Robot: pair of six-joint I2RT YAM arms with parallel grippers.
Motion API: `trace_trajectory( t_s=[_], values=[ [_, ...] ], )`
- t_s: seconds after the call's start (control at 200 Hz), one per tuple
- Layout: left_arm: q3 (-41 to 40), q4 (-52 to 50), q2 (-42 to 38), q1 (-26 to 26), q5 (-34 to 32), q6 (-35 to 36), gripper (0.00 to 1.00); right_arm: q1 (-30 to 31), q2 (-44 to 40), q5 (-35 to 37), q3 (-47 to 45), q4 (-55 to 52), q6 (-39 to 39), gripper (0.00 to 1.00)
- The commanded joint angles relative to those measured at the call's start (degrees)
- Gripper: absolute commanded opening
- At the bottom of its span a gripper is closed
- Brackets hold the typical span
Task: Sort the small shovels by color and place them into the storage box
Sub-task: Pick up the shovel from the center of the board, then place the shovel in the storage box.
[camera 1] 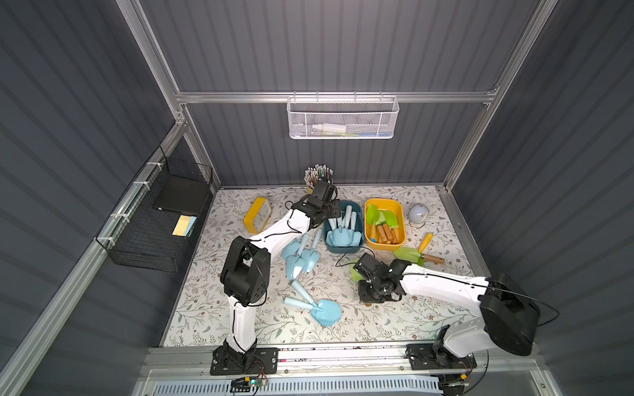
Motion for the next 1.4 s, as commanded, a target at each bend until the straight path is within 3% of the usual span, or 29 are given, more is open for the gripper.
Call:
trace_trajectory(
  t_s=[0.0, 0.105, 0.275, 0.42, 0.6, 0.81, 1.396],
  values=[
    [0.8, 1.0, 0.3, 0.5, 1.7, 1.4, 0.56, -1.2, -3.9, 7.2, 3.7, -9.9, 2.9, 0.04],
    [0.5, 1.6, 0.8, 0.6, 2.3, 1.4, 0.56, -4.0, -5.1, 11.3, 9.2, -12.0, -0.1, 0.03],
    [0.1, 2.6, 0.2, 1.0, 2.1, 0.9, 0.56, -14.5, -1.6, 10.4, 19.0, -10.6, -9.1, 0.04],
    [-0.1, 3.1, -0.1, 1.5, 1.7, 0.4, 0.56, -22.7, 4.7, 7.1, 26.2, -6.7, -15.1, 0.04],
    [-0.9, 3.5, -0.5, 1.9, 1.5, -0.3, 0.56, -28.1, 15.0, 0.5, 34.1, -5.4, -18.6, 0.04],
    [-1.8, 3.6, -0.8, 2.4, 1.2, -1.0, 0.56, -30.7, 23.4, -4.5, 38.4, -2.3, -18.1, 0.05],
    [-3.2, 3.2, -0.6, 2.9, 1.1, -1.7, 0.56, -32.2, 31.5, -10.9, 40.4, 3.1, -14.8, 0.06]
  ],
)
